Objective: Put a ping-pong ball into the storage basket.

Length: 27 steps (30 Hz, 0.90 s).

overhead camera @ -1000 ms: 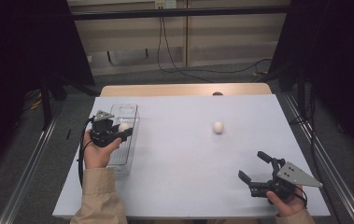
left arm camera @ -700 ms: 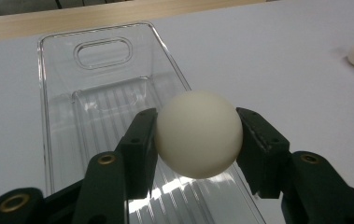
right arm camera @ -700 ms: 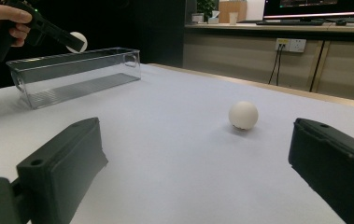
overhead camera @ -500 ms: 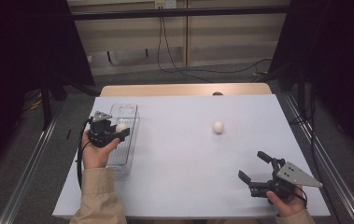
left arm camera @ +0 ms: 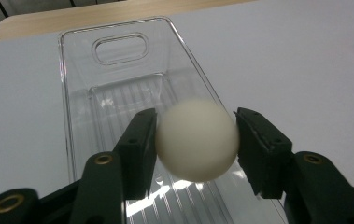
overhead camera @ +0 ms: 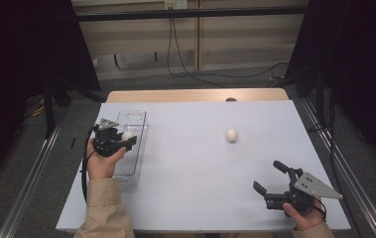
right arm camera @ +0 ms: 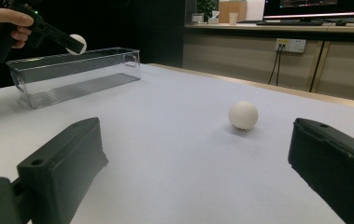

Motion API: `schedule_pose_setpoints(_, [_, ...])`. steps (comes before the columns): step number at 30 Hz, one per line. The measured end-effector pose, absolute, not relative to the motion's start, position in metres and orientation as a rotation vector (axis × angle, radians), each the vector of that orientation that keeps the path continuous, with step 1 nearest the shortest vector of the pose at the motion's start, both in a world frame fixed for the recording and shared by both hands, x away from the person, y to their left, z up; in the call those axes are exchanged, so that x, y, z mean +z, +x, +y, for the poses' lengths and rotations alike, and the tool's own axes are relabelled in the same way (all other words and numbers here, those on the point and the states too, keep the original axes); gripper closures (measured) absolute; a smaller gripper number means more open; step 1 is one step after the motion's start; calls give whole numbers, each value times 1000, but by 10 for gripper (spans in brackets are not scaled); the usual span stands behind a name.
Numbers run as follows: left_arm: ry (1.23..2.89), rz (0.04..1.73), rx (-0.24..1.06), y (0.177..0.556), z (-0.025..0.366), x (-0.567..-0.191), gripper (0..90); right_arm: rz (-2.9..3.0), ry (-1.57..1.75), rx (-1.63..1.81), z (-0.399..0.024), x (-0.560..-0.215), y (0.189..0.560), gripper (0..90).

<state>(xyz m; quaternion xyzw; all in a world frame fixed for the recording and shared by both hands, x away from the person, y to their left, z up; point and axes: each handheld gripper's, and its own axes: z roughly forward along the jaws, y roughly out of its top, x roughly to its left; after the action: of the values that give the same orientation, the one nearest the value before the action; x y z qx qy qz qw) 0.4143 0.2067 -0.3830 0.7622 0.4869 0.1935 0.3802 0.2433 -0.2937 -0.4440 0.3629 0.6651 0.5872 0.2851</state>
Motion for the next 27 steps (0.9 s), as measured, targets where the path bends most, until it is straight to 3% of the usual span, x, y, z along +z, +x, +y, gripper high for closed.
schedule_pose_setpoints(27, [1925, 1167, 443, 409, 183, -373, 299, 1779, 972, 1571, -294, -444, 243, 27])
